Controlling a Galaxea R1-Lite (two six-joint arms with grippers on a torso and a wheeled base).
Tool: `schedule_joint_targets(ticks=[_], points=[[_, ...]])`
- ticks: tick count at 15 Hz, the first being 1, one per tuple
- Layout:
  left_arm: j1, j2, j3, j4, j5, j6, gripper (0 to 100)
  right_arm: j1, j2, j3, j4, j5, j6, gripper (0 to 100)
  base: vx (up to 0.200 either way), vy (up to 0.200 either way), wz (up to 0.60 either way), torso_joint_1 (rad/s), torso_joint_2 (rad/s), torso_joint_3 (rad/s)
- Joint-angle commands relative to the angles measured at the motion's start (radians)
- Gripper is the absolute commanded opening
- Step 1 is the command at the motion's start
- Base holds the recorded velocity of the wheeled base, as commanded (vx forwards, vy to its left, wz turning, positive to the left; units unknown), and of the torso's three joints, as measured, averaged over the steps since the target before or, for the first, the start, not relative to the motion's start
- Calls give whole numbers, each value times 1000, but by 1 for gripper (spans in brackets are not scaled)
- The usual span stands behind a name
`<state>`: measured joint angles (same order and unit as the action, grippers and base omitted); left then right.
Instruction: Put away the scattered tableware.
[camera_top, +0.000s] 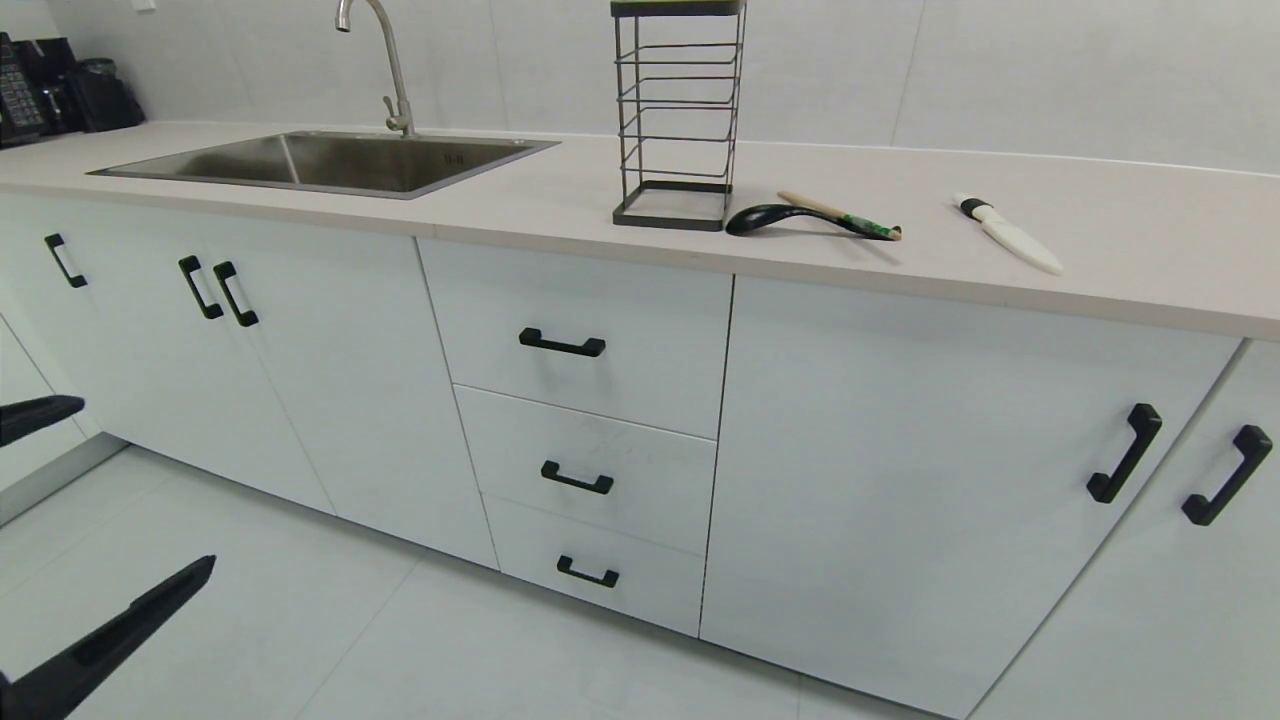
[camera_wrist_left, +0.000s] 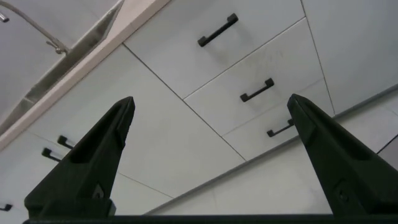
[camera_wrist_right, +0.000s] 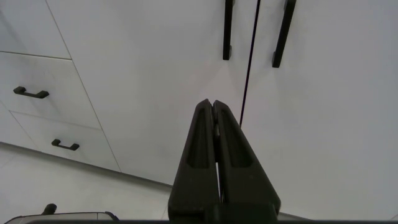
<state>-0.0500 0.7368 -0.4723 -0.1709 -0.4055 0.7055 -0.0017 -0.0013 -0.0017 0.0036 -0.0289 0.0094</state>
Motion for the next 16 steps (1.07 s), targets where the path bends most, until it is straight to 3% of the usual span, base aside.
schedule_joint_targets(ticks=[1,3,4,7,10,11,15,16], points=[[-2,110,-8,-44,1,65,100,0,1,0,1,0,0,0,0,0,0,0,0,0],[-30,213,-6,-95,-7,212,100,0,1,0,-1,0,0,0,0,0,0,0,0,0],[-68,246,-5,-95,-4,252,100,0,1,0,1,0,0,0,0,0,0,0,0,0],[-154,400,-52,-118,13,273,100,0,1,0,1,0,0,0,0,0,0,0,0,0],[-172,604,-132,-174,19,391,100,0,1,0,1,0,0,0,0,0,0,0,0,0],[-179,633,-131,-173,14,407,100,0,1,0,1,0,0,0,0,0,0,0,0,0],[-327,825,-141,-171,10,433,100,0,1,0,-1,0,0,0,0,0,0,0,0,0],[-340,874,-146,-171,10,457,100,0,1,0,-1,0,0,0,0,0,0,0,0,0]])
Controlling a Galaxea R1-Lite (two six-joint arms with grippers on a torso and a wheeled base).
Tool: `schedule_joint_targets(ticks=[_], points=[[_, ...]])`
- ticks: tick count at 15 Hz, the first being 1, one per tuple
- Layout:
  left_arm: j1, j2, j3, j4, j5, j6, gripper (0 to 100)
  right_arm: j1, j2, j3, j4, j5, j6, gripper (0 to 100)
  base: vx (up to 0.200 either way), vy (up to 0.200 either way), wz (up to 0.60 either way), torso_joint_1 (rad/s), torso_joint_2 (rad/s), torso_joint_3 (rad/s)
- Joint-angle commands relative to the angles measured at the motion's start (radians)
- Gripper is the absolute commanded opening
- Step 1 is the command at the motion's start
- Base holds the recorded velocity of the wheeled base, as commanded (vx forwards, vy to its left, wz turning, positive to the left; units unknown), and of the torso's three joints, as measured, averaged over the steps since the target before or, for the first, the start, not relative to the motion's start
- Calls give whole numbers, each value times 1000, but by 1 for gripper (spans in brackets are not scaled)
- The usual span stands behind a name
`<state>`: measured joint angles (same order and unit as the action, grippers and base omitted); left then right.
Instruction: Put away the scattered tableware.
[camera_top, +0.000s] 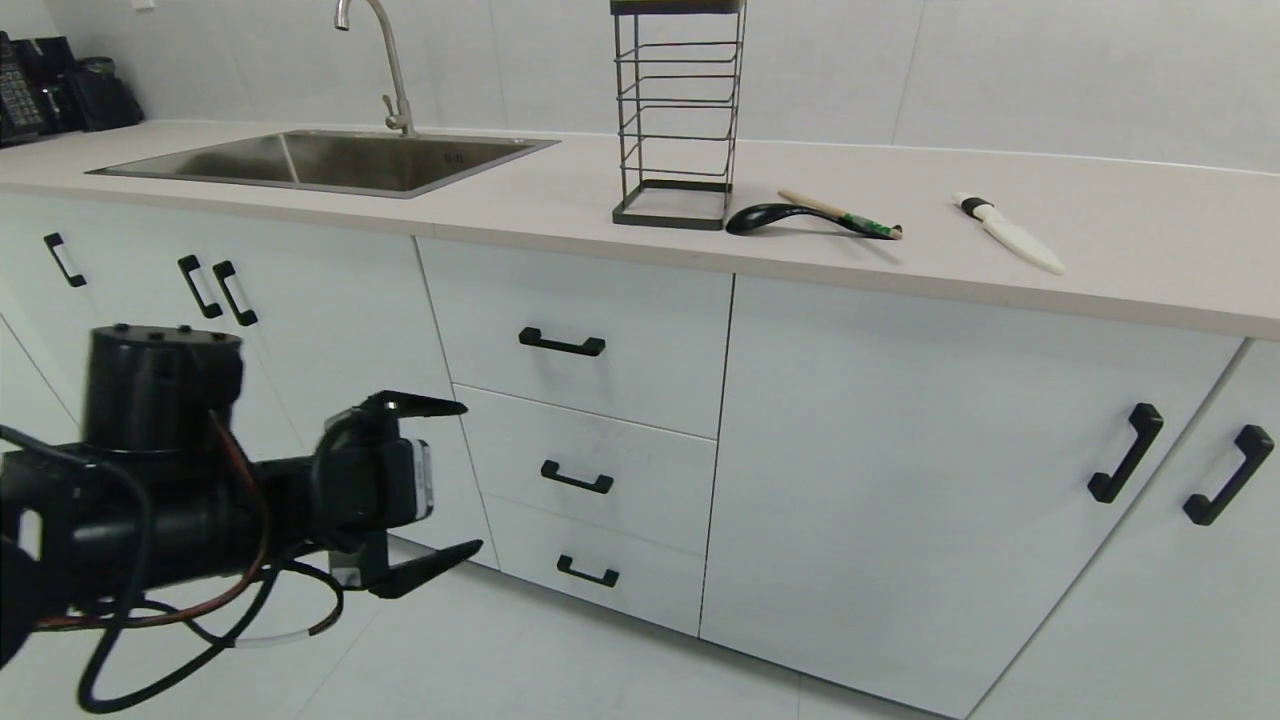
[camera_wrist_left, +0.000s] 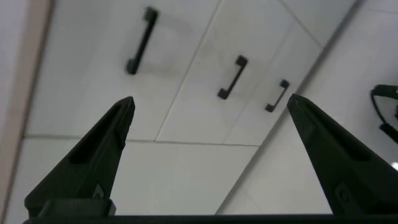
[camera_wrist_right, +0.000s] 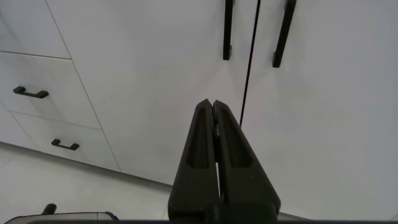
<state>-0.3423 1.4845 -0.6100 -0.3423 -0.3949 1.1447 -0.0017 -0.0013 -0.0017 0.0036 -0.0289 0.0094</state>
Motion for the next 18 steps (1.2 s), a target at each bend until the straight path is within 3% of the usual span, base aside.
schedule_joint_targets(ticks=[1,2,3,4,14,16,18], points=[[-49,160,-17,-1,-1,36,100,0,1,0,-1,0,0,0,0,0,0,0,0,0],[-47,243,-71,0,-2,110,100,0,1,0,1,0,0,0,0,0,0,0,0,0],[-47,284,-113,9,-4,164,100,0,1,0,1,0,0,0,0,0,0,0,0,0],[-47,319,-137,26,-7,196,100,0,1,0,-1,0,0,0,0,0,0,0,0,0],[-32,563,-205,28,13,213,100,0,1,0,-1,0,0,0,0,0,0,0,0,0],[5,642,-249,-4,39,274,100,0,1,0,-1,0,0,0,0,0,0,0,0,0],[6,685,-284,-17,41,287,100,0,1,0,1,0,0,0,0,0,0,0,0,0]])
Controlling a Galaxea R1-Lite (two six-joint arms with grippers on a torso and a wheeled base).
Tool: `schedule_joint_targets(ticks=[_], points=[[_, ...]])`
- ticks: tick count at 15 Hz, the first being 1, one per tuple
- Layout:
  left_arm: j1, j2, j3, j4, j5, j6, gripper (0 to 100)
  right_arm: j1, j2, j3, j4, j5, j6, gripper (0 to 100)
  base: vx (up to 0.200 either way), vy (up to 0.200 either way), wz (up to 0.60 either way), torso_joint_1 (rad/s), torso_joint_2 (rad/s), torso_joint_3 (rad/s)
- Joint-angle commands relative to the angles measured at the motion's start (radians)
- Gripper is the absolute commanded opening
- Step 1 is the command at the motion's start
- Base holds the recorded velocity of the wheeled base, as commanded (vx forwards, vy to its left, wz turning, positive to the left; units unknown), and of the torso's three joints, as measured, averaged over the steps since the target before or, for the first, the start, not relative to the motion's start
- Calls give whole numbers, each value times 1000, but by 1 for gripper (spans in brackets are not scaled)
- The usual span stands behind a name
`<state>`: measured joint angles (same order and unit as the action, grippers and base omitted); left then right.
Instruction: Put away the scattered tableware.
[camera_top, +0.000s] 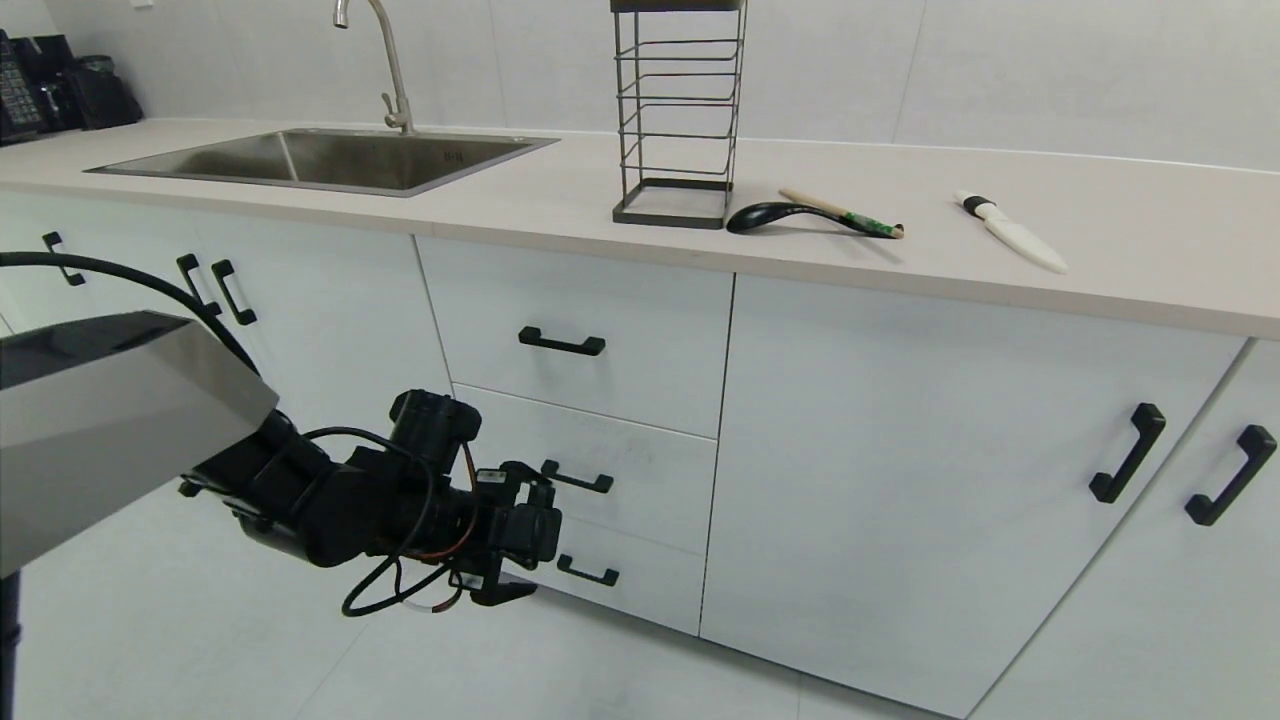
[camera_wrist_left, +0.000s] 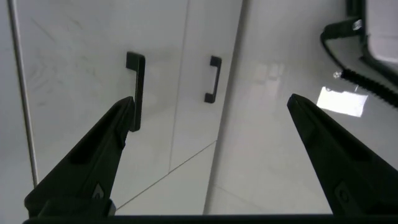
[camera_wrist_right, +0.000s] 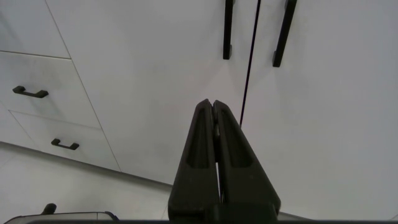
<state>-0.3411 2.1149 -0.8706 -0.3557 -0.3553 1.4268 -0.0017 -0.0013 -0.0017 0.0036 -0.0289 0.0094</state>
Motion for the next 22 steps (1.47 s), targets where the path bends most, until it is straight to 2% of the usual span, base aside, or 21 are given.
schedule_joint_targets(ticks=[1,4,11,16,19,22], points=[[5,79,-53,-3,3,3,100,0,1,0,-1,0,0,0,0,0,0,0,0,0],[8,131,-125,-3,1,1,100,0,1,0,1,0,0,0,0,0,0,0,0,0],[11,231,-228,-17,16,-3,100,0,1,0,-1,0,0,0,0,0,0,0,0,0],[31,312,-306,-51,16,-19,100,0,1,0,-1,0,0,0,0,0,0,0,0,0],[30,355,-361,-68,18,-55,100,0,1,0,-1,0,0,0,0,0,0,0,0,0],[27,395,-406,-65,18,-57,100,0,1,0,1,0,0,0,0,0,0,0,0,0]])
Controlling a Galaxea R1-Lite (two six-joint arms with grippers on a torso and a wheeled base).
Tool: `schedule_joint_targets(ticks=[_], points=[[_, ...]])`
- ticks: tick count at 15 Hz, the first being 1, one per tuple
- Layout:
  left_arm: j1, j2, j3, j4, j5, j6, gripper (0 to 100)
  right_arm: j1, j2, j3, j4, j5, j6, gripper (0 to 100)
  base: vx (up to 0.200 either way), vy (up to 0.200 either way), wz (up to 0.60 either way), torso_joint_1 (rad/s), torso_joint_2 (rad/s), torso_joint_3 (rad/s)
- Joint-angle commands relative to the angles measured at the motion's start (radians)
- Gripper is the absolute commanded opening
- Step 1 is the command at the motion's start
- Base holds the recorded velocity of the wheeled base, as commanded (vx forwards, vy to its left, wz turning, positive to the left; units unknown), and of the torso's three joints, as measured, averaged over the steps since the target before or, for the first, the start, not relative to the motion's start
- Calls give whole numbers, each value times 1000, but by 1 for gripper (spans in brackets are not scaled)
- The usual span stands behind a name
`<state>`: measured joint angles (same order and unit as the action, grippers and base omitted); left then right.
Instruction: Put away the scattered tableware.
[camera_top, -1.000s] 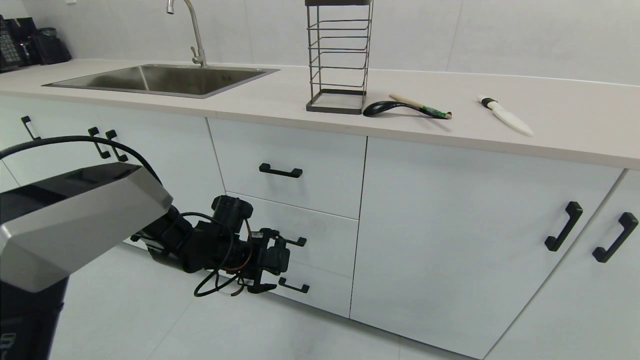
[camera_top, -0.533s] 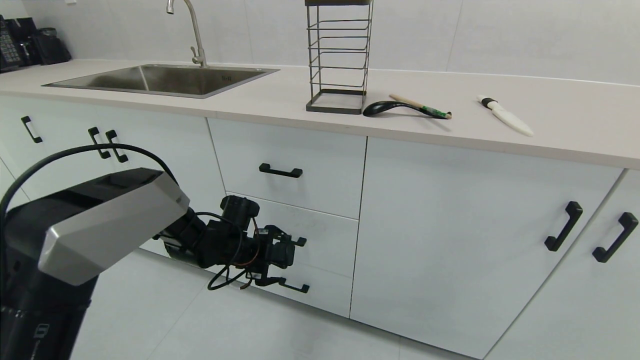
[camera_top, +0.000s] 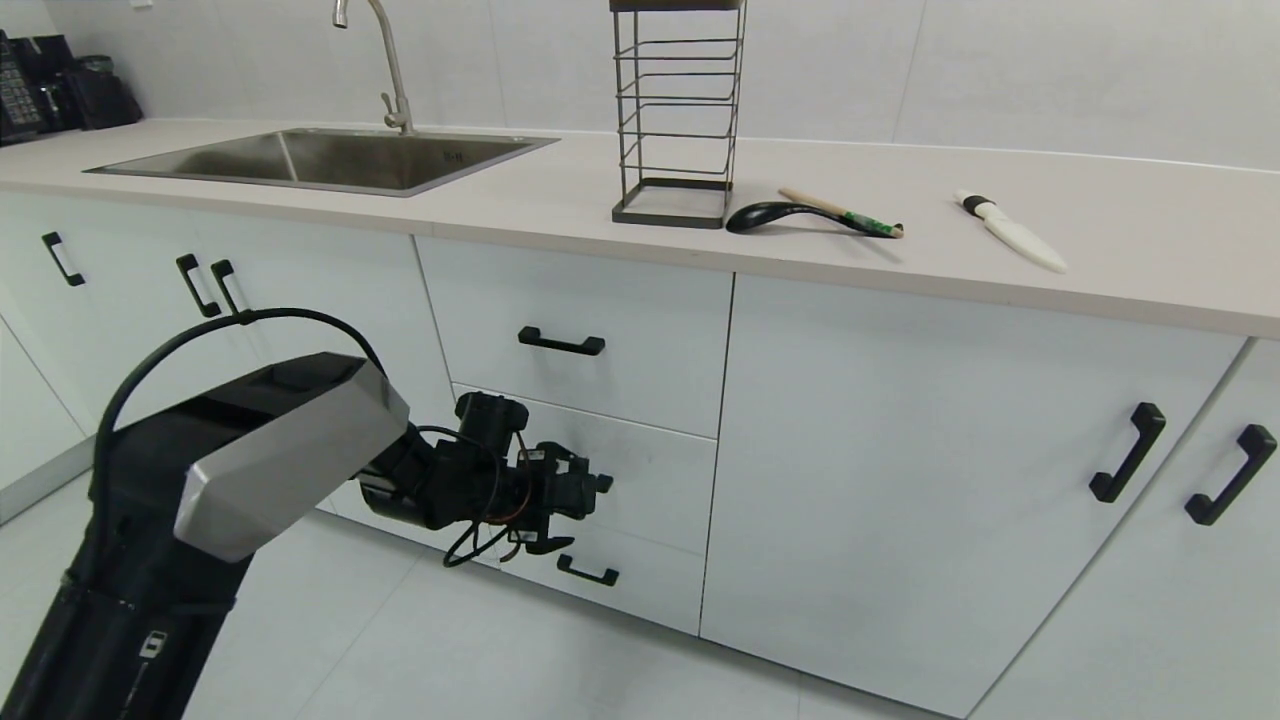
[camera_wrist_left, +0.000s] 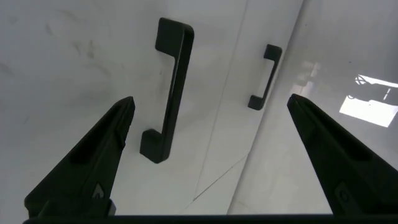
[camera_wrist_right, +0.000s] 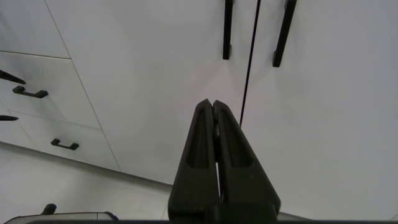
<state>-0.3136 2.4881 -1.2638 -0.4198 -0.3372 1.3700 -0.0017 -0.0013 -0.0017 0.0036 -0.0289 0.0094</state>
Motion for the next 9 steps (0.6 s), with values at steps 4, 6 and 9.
schedule_joint_targets(ticks=[4,6,9], points=[[-12,66,-23,-1,14,4,100,0,1,0,-1,0,0,0,0,0,0,0,0,0],[-18,74,-16,1,18,4,100,0,1,0,1,0,0,0,0,0,0,0,0,0],[-10,46,54,3,20,8,100,0,1,0,-1,0,0,0,0,0,0,0,0,0]])
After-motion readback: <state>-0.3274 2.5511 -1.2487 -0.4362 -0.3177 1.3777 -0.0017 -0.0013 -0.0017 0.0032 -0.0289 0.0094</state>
